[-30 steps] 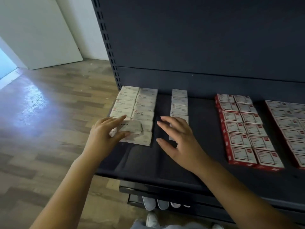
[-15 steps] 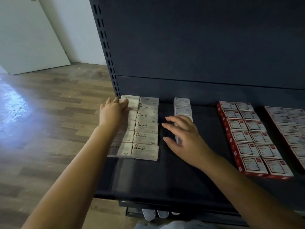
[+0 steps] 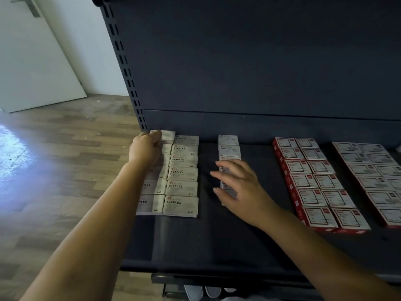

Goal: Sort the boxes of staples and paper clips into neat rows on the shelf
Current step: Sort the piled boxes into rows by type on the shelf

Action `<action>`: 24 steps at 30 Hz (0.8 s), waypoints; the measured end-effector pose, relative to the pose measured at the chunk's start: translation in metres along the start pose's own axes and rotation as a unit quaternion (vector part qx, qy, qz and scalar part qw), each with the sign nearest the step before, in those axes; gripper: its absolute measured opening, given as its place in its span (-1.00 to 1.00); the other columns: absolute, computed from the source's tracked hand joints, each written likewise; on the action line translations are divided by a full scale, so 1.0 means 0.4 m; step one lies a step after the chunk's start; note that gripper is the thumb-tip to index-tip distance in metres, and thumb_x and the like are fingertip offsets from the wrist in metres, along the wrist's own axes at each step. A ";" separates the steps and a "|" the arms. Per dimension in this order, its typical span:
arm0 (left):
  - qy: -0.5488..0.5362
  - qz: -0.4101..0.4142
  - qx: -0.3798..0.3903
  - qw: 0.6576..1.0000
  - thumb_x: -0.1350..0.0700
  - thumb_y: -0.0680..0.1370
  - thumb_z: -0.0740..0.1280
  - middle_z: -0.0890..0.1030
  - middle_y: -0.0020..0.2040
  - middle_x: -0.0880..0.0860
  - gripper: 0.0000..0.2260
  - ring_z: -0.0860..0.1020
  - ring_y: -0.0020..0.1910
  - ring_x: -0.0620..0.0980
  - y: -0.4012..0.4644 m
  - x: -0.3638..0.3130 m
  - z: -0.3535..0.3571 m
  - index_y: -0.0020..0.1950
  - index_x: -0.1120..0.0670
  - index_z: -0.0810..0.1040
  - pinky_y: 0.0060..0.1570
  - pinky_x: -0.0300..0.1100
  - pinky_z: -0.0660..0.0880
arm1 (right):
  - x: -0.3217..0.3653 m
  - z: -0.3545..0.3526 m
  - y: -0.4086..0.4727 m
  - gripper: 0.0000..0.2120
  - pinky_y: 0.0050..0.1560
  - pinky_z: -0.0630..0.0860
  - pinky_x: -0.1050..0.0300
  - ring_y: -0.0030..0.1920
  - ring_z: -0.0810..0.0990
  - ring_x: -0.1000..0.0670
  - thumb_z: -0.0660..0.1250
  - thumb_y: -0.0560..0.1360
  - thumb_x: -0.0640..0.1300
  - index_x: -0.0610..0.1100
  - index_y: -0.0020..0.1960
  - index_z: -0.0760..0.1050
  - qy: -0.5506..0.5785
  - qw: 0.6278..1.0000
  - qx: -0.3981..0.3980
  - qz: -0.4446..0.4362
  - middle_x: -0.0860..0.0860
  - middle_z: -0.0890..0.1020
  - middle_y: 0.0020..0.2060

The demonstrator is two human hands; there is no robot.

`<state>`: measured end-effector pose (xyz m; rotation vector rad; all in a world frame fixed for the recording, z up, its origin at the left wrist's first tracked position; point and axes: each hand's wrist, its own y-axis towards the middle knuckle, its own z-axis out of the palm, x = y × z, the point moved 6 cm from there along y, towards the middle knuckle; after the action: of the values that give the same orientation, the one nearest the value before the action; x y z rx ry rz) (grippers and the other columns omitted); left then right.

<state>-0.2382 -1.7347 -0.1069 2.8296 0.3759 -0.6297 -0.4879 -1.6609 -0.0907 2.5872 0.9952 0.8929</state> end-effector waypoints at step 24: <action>-0.039 0.222 0.030 0.974 0.10 0.50 0.28 0.47 0.31 0.16 -0.61 0.37 0.33 0.24 -0.440 -0.767 0.229 0.33 0.12 0.45 0.26 0.15 0.28 | -0.474 -0.471 -0.391 -0.64 0.07 0.45 -0.16 0.05 0.52 -0.29 0.27 0.39 -0.04 -0.26 0.05 0.60 -0.099 0.978 -0.127 0.134 -0.21 0.58 0.06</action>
<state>-0.5935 -1.6543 -0.0803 2.7896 -0.2897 -0.6566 -0.7973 -1.6723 -0.0932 2.5591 0.4542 0.7449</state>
